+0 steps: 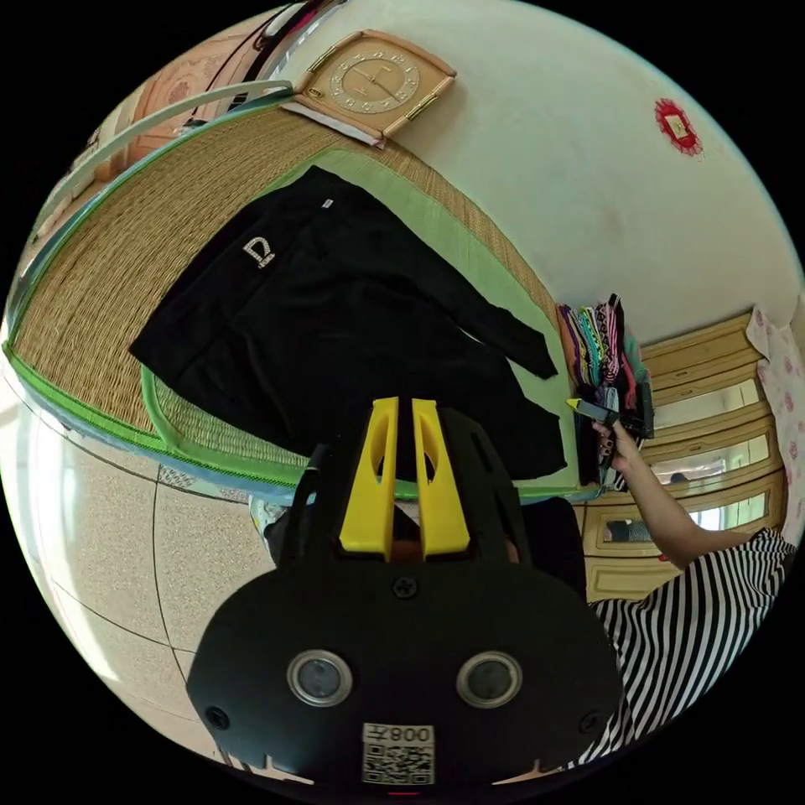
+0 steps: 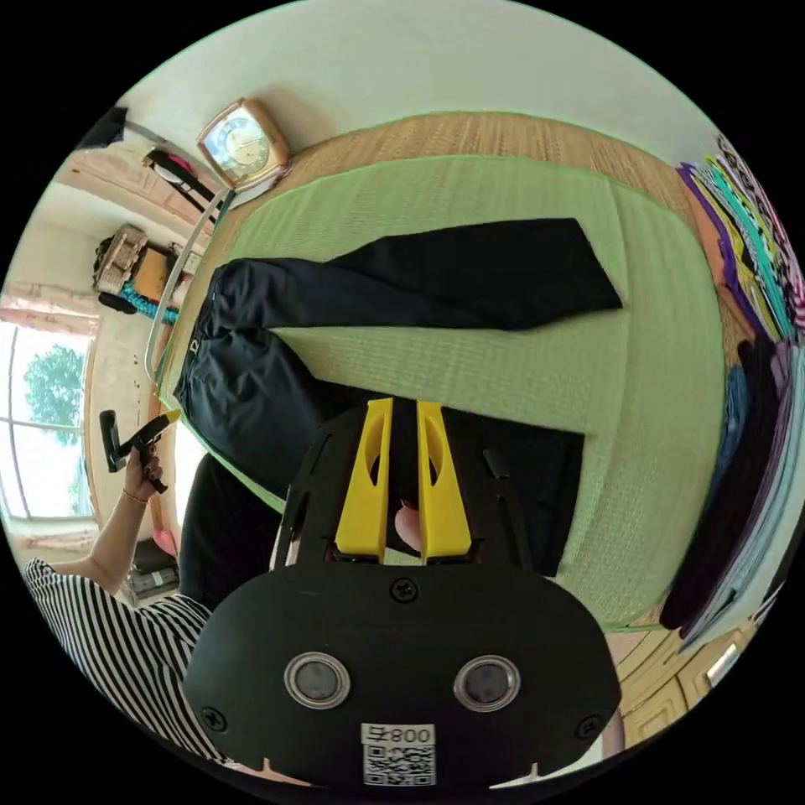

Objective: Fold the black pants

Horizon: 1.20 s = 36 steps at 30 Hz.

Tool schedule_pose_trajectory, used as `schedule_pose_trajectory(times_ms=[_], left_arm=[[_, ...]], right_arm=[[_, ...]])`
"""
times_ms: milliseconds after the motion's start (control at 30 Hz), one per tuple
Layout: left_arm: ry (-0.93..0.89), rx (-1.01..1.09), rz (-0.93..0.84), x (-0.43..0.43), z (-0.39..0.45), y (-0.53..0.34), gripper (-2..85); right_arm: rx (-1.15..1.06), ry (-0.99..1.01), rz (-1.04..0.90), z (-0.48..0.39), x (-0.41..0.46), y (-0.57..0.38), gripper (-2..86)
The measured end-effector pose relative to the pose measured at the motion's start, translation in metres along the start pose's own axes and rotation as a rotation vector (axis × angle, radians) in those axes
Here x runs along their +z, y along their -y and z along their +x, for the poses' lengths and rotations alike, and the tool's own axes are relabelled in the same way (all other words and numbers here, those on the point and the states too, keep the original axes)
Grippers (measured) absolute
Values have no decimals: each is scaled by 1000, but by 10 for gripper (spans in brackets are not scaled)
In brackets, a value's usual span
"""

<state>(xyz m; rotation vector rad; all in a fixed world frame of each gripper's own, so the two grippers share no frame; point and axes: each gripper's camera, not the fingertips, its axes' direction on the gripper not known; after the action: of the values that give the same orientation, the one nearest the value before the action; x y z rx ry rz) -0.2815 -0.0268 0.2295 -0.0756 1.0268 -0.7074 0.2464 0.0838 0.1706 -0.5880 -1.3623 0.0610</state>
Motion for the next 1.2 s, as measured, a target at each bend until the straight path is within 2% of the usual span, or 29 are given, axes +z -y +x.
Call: schedule_pose_trajectory(times_ms=[300,633,900,1200], left_arm=[[-38,180,-124,60,36,99,64],[-1,324,-244,144,89,218,69],[187,342,-268,203,109,294,69],[351,393,-282,244,123,319,35]], right_arm=[[161,38,91,68,-3,14,67],[152,9,190,108,-29,80,71],[66,-154,172,127,-35,127,75],[31,-292,105,149,-24,143,64]])
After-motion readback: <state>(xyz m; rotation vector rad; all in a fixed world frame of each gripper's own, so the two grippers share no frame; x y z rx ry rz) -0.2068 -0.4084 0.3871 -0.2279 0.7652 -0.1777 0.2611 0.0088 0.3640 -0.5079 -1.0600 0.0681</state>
